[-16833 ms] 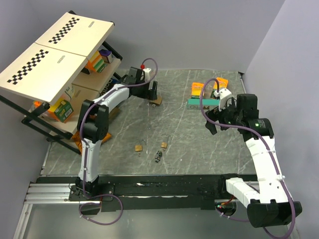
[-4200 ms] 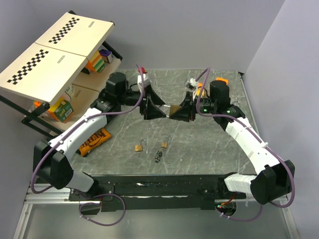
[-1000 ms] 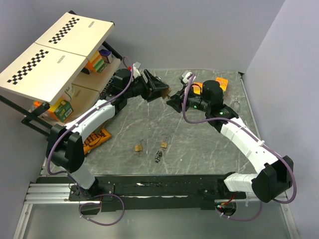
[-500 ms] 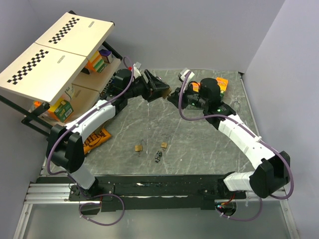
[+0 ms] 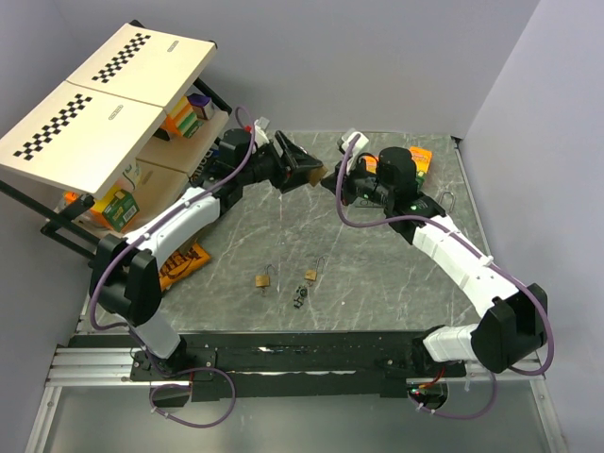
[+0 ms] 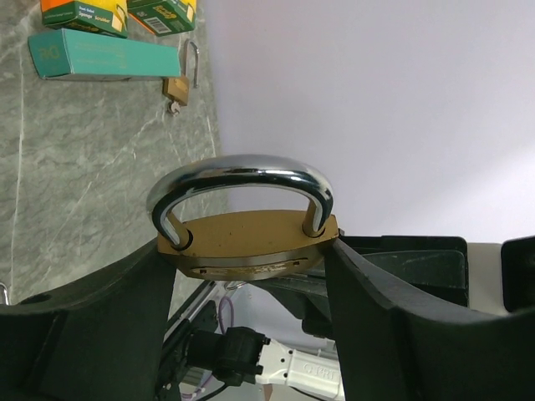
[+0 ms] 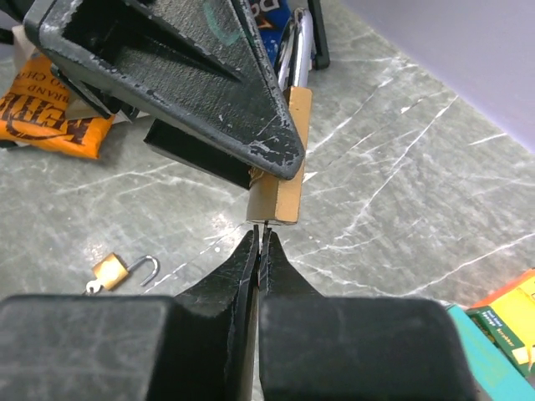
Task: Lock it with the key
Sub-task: Lock the lock, then place the lock at the center of the board, then place the key at the center of the board.
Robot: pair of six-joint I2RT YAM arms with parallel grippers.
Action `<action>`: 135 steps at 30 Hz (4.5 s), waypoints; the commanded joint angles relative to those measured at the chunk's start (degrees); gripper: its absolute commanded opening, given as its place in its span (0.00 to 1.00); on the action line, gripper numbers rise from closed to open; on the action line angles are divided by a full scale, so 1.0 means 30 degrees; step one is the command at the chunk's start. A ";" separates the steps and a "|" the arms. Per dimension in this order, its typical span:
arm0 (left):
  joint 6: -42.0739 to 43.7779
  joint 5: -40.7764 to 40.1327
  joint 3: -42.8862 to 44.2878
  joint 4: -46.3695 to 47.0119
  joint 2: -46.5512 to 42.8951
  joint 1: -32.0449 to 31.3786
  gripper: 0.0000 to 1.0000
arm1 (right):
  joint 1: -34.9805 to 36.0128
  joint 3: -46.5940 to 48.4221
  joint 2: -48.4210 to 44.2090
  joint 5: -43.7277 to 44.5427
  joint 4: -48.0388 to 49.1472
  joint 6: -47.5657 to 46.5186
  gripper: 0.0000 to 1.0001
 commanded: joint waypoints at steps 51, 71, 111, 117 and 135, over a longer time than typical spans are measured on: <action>1.8322 -0.9137 0.0767 -1.4658 0.1559 0.2613 0.01 | 0.0759 -0.0010 0.6296 -0.0424 0.3074 1.0774 0.00; 1.7561 -0.8051 0.1854 -1.6329 0.5603 0.3433 0.06 | 0.2283 0.3068 1.2832 -0.0250 0.4569 1.5433 0.00; 1.7327 -0.6762 0.3963 -1.8204 0.6189 0.3580 0.90 | 0.4772 0.3392 1.5972 0.1977 0.4306 1.9184 0.03; 1.7064 -0.6967 0.3553 -1.7883 0.5868 0.3755 0.91 | 0.4978 0.3246 1.5767 0.2504 0.3750 1.9126 0.10; 1.7151 -0.6470 0.4079 -1.7004 0.4082 0.4136 0.97 | 0.4716 0.3480 1.2813 0.3209 0.2489 1.6697 0.53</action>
